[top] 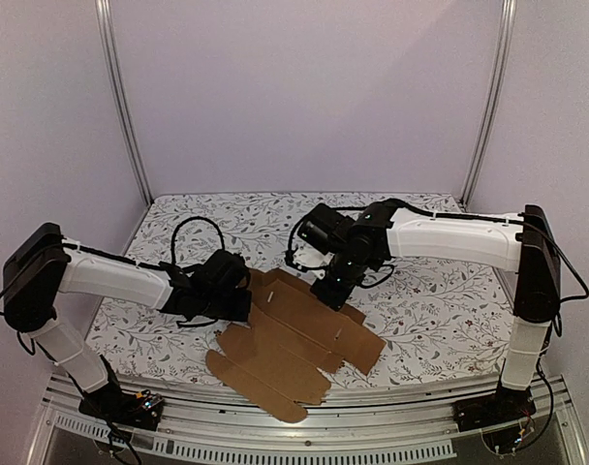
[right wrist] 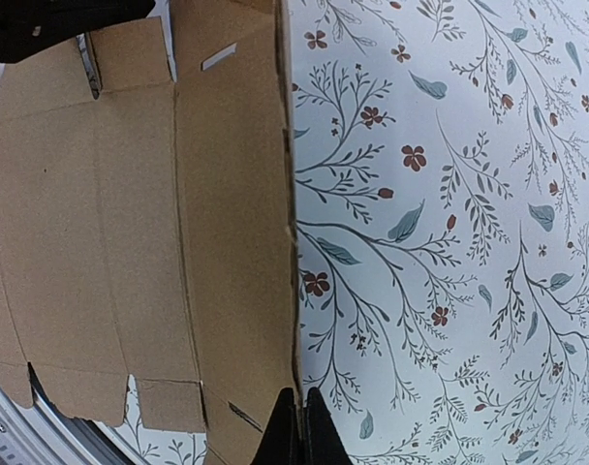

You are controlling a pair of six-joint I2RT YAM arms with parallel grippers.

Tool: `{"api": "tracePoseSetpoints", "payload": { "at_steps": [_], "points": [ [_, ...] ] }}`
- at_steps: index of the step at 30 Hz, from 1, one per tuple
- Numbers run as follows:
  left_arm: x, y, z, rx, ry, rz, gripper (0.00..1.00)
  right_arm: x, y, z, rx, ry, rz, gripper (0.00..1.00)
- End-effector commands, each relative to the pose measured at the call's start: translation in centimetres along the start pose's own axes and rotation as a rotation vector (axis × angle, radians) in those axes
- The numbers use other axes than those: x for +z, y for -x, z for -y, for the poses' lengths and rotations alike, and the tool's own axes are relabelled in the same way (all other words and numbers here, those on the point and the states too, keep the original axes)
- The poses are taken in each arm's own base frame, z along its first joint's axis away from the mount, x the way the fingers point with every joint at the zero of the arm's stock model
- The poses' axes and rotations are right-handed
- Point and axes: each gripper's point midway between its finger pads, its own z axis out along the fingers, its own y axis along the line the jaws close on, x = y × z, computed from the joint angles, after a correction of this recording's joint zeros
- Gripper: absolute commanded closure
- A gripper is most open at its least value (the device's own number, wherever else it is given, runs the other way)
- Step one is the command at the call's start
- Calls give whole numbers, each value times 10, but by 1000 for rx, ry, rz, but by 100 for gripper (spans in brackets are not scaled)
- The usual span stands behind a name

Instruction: Fold the paper box

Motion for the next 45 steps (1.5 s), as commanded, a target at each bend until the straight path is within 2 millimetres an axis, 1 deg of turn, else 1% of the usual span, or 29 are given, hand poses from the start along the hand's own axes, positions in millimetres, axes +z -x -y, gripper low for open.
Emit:
{"api": "tracePoseSetpoints", "payload": {
  "at_steps": [1, 6, 8, 13, 20, 23, 25, 29, 34, 40, 43, 45],
  "points": [
    [-10, 5, 26, 13, -94, -5, 100, 1, 7, 5, 20, -6, 10, 100],
    [-18, 10, 46, -5, -176, -2, 100, 2, 7, 5, 22, -8, 10, 100],
    [-18, 7, 53, 0, -189, -9, 100, 2, 8, 6, 25, -11, 12, 100],
    [-12, -5, 64, 13, -187, -36, 100, 1, 6, 10, 29, -38, 9, 100],
    [-3, -25, 71, 30, -168, -69, 100, 1, 4, 13, 30, -56, 4, 100],
    [-1, -30, 71, 33, -160, -74, 100, 2, 2, 13, 29, -57, -2, 100],
    [-1, -29, 70, 36, -156, -69, 100, 2, 1, 14, 27, -63, -6, 100],
    [-10, -19, 70, 49, -152, -43, 100, 2, -1, 17, 16, -83, -10, 100],
    [-26, -1, 67, 78, -130, 4, 100, 2, -6, 28, -19, -151, -24, 100],
    [-53, 23, 59, 96, -120, 70, 100, 4, -11, 37, -112, -233, -38, 100],
    [-70, 36, 57, 102, -132, 108, 100, 4, -10, 37, -184, -279, -31, 100],
    [-79, 45, 51, 103, -122, 131, 100, 2, -7, 37, -231, -314, -23, 100]
  ]
}}
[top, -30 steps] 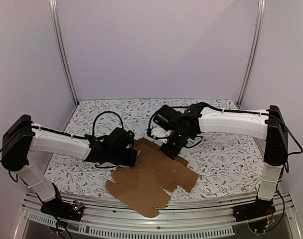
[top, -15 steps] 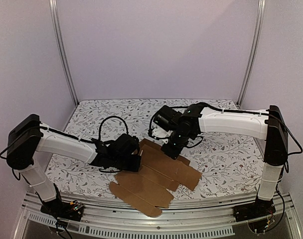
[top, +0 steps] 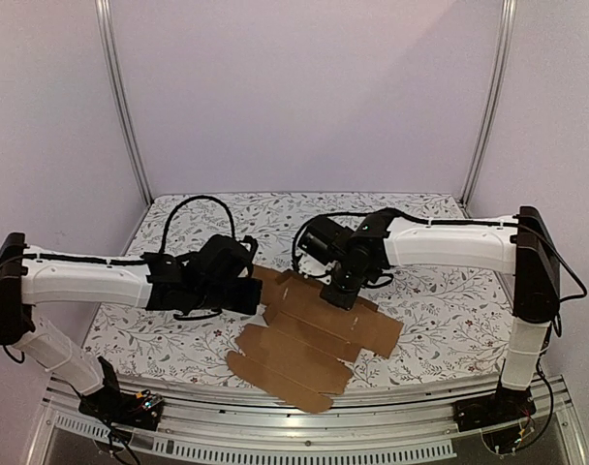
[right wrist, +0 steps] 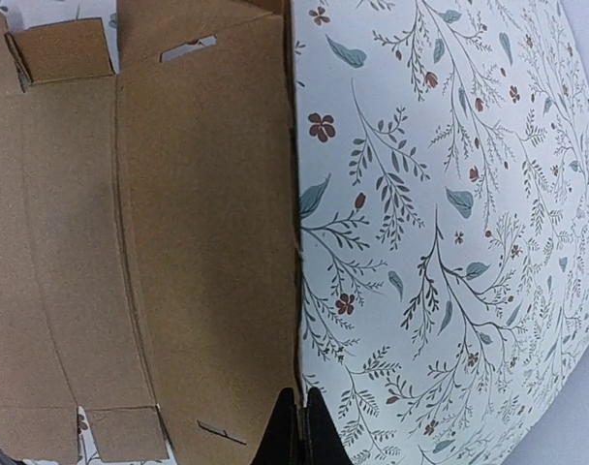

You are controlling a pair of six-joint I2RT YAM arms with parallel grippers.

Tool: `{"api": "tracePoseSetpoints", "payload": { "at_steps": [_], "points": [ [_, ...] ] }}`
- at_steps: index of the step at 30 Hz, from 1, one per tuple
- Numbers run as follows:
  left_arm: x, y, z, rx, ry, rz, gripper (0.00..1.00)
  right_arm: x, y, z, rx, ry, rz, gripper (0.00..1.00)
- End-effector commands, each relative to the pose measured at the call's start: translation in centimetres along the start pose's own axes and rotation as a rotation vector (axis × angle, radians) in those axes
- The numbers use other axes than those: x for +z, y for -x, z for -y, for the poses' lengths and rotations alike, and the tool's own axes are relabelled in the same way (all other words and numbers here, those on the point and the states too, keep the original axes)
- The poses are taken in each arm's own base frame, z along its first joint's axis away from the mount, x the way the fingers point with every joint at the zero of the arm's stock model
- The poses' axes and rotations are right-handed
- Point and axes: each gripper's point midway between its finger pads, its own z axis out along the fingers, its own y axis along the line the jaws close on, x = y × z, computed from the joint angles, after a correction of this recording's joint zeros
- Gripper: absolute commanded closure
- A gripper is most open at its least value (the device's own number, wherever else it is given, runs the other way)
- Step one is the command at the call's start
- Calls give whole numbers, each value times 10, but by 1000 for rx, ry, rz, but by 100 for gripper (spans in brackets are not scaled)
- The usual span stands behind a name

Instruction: Fold the paper box

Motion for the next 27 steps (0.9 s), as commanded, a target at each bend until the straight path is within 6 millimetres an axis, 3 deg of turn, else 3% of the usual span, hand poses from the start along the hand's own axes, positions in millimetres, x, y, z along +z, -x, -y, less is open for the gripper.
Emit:
{"api": "tracePoseSetpoints", "payload": {
  "at_steps": [1, 10, 19, 27],
  "points": [
    [-27, 26, -10, 34, 34, 62, 100, -6, 9, 10, -114, -127, 40, 100],
    [-59, 45, -53, -43, 92, 164, 100, -9, 19, 6, -305, -333, 76, 100],
    [-58, 37, -78, -106, 106, 188, 100, -25, 32, 12, -365, -508, 138, 100],
    [-46, 30, -97, -206, 42, 213, 100, -40, 44, 17, -390, -634, 226, 100]
  ]
}}
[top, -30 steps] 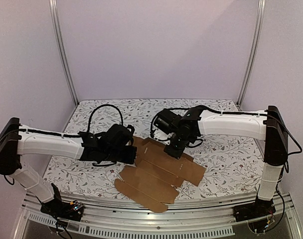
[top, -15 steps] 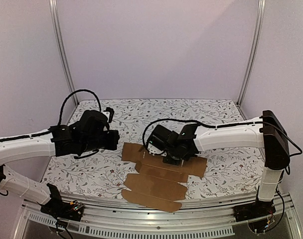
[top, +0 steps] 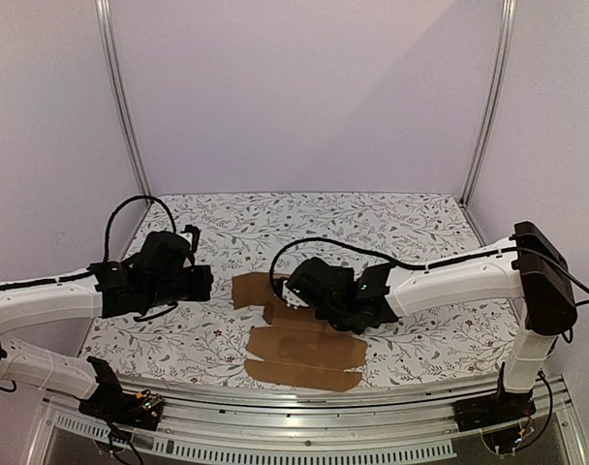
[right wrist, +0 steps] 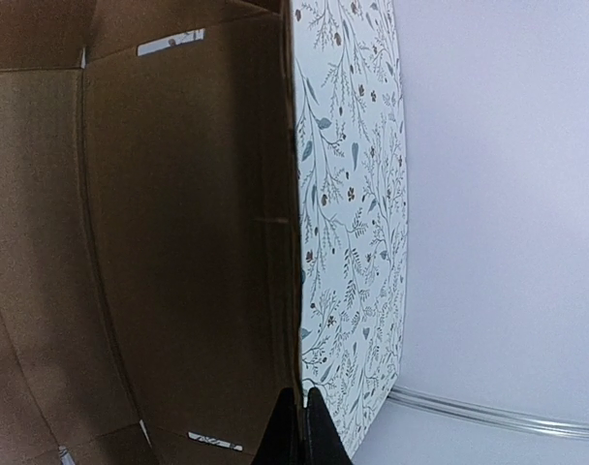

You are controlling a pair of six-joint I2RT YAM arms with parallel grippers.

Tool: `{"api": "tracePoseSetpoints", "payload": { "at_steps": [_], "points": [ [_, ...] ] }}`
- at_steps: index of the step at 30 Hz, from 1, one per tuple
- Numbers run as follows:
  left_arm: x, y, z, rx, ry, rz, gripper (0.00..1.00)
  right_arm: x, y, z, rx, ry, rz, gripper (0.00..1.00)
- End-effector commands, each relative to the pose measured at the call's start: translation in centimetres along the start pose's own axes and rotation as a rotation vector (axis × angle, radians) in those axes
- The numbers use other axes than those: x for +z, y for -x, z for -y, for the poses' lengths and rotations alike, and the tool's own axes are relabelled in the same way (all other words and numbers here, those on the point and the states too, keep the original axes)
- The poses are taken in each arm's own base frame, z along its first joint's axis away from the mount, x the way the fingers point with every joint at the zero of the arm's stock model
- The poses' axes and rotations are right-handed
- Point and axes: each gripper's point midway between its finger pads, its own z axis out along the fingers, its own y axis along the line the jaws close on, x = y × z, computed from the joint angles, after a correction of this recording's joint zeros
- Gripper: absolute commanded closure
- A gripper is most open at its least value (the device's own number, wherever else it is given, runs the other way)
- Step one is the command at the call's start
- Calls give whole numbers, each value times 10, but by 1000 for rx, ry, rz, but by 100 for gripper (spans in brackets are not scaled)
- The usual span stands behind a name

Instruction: Fold the paper box

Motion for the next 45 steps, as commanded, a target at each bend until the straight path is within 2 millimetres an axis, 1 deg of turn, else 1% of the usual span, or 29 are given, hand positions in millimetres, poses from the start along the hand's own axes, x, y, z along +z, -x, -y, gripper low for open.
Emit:
{"api": "tracePoseSetpoints", "payload": {
  "at_steps": [1, 3, 4, 7, 9, 11, 15, 19, 22, 26, 29, 31, 39, 45],
  "points": [
    [8, 4, -4, -73, -68, 27, 100, -12, 10, 30, 34, -133, 59, 100],
    [14, 5, -5, -94, -99, 34, 100, -12, 12, 30, 25, -152, 73, 100],
    [19, 2, -6, -101, -109, 27, 100, -11, 12, 29, 10, -158, 74, 100],
    [31, 4, -7, -131, -144, 39, 100, -7, 14, 24, -13, -176, 71, 100],
    [38, 3, -3, -130, -172, 30, 100, -4, 14, 16, -34, -173, 67, 100],
    [45, 2, 3, -121, -204, 22, 100, -5, 20, 16, -13, -186, 88, 100],
    [58, 0, 16, -106, -260, -7, 100, -7, 22, 11, -19, -196, 100, 100],
    [66, 3, 23, -102, -304, 16, 100, -8, 21, 4, -28, -192, 107, 100],
    [70, 9, 33, -90, -358, 32, 100, -8, 20, 1, -28, -190, 108, 100],
    [73, 4, 48, -77, -445, 11, 100, -8, 18, 0, -21, -192, 101, 100],
    [73, -3, 54, -74, -493, -9, 100, -6, 17, 0, -18, -196, 93, 100],
    [73, -10, 54, -78, -509, -27, 100, -5, 16, -3, -20, -194, 88, 100],
    [69, -34, 56, -85, -514, -85, 100, -1, 15, -4, -13, -196, 76, 100],
    [65, -48, 56, -68, -474, -107, 100, -1, 14, -4, -9, -199, 73, 100]
  ]
}}
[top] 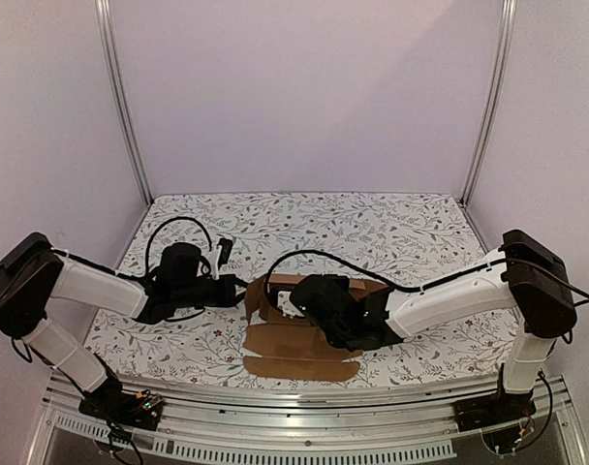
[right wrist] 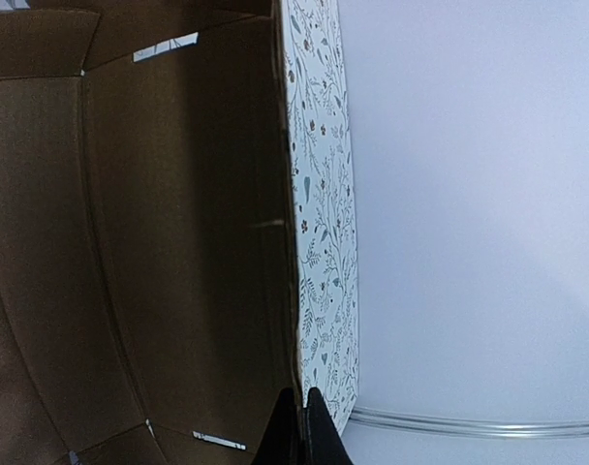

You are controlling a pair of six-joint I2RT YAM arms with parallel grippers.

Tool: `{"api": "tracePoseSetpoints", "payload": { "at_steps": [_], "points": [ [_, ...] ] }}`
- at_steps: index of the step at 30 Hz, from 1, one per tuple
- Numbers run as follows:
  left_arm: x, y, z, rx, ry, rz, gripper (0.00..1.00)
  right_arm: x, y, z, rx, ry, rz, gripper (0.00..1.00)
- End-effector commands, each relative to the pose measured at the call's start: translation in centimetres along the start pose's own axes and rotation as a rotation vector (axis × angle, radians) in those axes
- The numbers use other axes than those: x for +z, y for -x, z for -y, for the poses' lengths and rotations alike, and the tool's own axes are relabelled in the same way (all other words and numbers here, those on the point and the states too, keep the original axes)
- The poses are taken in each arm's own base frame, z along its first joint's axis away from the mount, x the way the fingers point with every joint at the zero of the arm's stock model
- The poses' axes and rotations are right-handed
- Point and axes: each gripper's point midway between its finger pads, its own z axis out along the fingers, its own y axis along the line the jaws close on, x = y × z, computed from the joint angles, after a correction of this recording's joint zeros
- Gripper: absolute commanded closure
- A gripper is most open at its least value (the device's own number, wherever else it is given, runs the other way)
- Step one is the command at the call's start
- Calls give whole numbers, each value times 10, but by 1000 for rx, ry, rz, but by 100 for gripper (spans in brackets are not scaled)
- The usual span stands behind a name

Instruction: Fold the paper box

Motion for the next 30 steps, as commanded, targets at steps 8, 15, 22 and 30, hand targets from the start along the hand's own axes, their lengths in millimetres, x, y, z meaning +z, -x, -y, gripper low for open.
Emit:
{"api": "tracePoseSetpoints", "payload": {
  "at_steps": [8, 15, 22, 30],
  "points": [
    [-6, -33, 10, 43, 43, -63, 100, 0, -1, -5, 22, -13, -13, 100],
    [-3, -41, 18, 107, 72, -99, 100, -2, 1, -4, 25, -13, -10, 100],
    [0, -40, 23, 146, 81, -104, 100, -4, 3, -5, 20, -10, -7, 100],
    [3, -39, 31, 175, 72, -111, 94, -6, 3, -11, 13, 5, -7, 100]
  ]
}}
